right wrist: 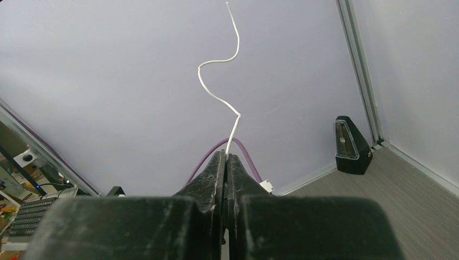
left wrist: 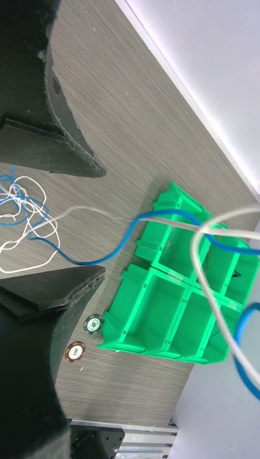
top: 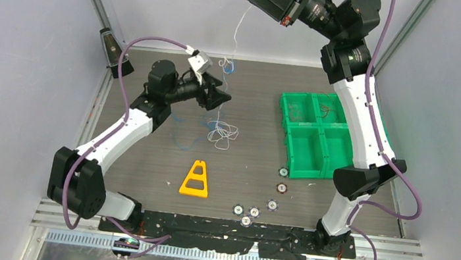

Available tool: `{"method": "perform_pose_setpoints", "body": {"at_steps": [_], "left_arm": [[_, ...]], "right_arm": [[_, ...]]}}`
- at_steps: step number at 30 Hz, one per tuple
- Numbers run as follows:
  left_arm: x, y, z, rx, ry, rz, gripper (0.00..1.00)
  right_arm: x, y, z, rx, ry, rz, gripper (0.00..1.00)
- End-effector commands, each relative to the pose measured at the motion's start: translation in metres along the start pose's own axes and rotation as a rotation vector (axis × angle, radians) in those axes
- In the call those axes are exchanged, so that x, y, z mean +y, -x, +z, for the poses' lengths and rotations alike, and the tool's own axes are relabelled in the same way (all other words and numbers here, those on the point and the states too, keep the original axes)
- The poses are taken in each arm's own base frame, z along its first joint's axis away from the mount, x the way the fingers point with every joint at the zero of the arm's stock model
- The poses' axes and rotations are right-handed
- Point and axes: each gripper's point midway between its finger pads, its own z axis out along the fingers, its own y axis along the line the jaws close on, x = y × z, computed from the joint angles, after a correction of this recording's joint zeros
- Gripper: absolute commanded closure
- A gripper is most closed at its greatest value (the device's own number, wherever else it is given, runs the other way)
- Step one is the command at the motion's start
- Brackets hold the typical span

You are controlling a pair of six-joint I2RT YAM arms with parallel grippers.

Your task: Untangle the cables

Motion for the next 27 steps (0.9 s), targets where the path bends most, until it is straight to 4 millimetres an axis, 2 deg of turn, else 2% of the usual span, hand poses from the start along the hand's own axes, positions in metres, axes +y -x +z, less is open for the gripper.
{"method": "perform_pose_setpoints", "body": {"at_steps": [1,4,6,7,10,13,15,16,20,23,27], "left_arm": [[-0.004,0.037,0.01,-0.089,-0.02,0.071,0.41],[0.003,0.025,0.011,-0.057,0.006,0.05,0.71],[0.007,0.005,0.006,-0.006,0.019,0.03,0.95],[0.011,-0.009,0.002,0.025,0.036,0.009,1.0],[0.026,-0.061,-0.02,0.135,0.103,-0.107,1.0],[0.041,-0.118,-0.048,0.263,0.177,-0.271,1.0],[0.045,-0.15,-0.068,0.343,0.227,-0.389,1.0],[0.05,-0.16,-0.077,0.361,0.251,-0.432,1.0],[0.054,-0.177,-0.093,0.398,0.301,-0.486,1.0],[0.059,-0.182,-0.1,0.423,0.33,-0.495,1.0],[0.067,-0.188,-0.11,0.455,0.369,-0.524,1.0]], "right_arm": [[0.038,0.021,-0.006,-0.051,0.066,-0.068,0.95],[0.04,0.023,-0.007,-0.057,0.068,-0.075,0.94],[0.043,0.027,-0.007,-0.068,0.068,-0.092,0.95],[0.045,0.034,-0.009,-0.082,0.065,-0.113,0.95],[0.039,0.058,-0.016,-0.149,0.019,-0.161,0.95],[0.033,0.092,-0.031,-0.233,-0.041,-0.25,0.95],[0.03,0.11,-0.041,-0.285,-0.076,-0.292,0.95],[0.027,0.12,-0.047,-0.313,-0.099,-0.309,0.95],[0.022,0.137,-0.059,-0.364,-0.139,-0.349,0.94],[0.02,0.146,-0.066,-0.387,-0.164,-0.368,0.95],[0.018,0.168,-0.085,-0.455,-0.223,-0.429,0.94]]}}
